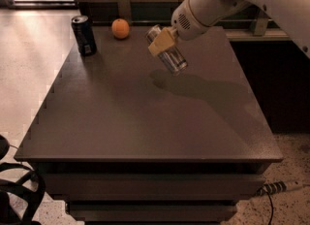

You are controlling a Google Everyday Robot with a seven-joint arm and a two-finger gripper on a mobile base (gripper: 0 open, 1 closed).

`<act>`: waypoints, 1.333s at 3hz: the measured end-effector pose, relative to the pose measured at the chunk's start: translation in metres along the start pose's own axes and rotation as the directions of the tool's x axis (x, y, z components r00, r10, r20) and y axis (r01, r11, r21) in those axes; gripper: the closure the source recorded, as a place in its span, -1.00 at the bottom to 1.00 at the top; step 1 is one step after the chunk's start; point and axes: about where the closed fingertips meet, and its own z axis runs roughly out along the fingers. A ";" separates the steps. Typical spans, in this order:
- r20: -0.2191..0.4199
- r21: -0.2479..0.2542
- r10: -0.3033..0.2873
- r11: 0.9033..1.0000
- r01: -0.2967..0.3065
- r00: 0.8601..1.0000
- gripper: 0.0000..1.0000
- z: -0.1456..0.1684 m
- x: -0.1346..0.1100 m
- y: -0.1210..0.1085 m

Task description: Place redbull can upright

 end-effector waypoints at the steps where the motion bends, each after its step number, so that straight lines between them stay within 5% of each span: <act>1: 0.169 -0.074 -0.066 0.994 0.079 0.983 1.00 -0.021 -0.013 -0.008; 3: 0.397 -0.098 -0.174 0.968 0.230 0.901 1.00 -0.049 -0.020 -0.006; 4: 0.444 -0.118 -0.173 0.961 0.249 0.879 1.00 -0.054 -0.018 0.002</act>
Offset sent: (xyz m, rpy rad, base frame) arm -0.0012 -0.0320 0.0645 0.3563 -0.3585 0.2652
